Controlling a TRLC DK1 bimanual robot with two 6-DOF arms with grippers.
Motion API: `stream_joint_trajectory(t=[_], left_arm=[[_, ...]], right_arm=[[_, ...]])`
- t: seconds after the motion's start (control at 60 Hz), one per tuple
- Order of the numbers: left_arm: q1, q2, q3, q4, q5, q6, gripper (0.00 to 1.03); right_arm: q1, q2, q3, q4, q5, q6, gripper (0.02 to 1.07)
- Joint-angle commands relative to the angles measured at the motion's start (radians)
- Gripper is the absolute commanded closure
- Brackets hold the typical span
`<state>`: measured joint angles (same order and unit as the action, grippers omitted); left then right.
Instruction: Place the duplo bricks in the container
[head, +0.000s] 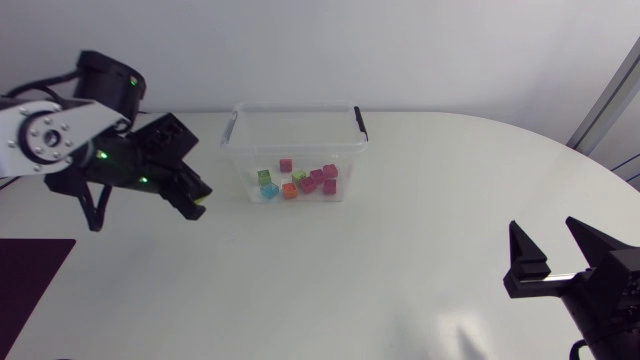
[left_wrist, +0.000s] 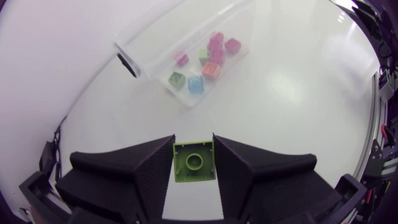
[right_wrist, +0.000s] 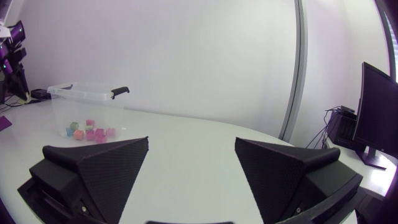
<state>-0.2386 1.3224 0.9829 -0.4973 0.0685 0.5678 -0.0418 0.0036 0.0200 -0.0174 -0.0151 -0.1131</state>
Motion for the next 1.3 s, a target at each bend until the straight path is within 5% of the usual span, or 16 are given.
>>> stream_joint_trajectory(t=[0.0, 0.283, 0.617, 0.667, 0.733, 1.0, 1.283], left_arm=[[-0.018, -0.043, 0.073, -0.023, -0.013, -0.039, 0.76], [-0.065, 0.228, 0.355, 0.128, -0.164, -0.123, 0.76], [-0.126, 0.54, 0.623, 0.123, -0.208, -0.178, 0.72], [-0.126, 0.581, 0.643, 0.123, -0.234, -0.183, 0.52], [-0.126, 0.606, 0.648, 0.121, -0.286, -0.18, 0.04], [-0.077, 0.436, 0.611, 0.123, -0.363, -0.175, 0.03], [-0.044, -0.066, 0.275, 0.238, -0.5, -0.172, 0.03]], right_arm=[[-0.007, -0.01, -0.02, 0.01, -0.005, -0.014, 0.06], [-0.007, -0.01, -0.02, 0.01, -0.005, -0.014, 0.06], [-0.007, -0.01, -0.02, 0.008, -0.005, -0.014, 0.06], [-0.007, -0.01, -0.02, 0.01, -0.005, -0.014, 0.06], [-0.007, -0.01, -0.02, 0.01, -0.005, -0.014, 0.06], [-0.007, -0.01, -0.02, 0.01, -0.005, -0.014, 0.06], [-0.007, -0.01, -0.02, 0.01, -0.005, -0.014, 0.06]])
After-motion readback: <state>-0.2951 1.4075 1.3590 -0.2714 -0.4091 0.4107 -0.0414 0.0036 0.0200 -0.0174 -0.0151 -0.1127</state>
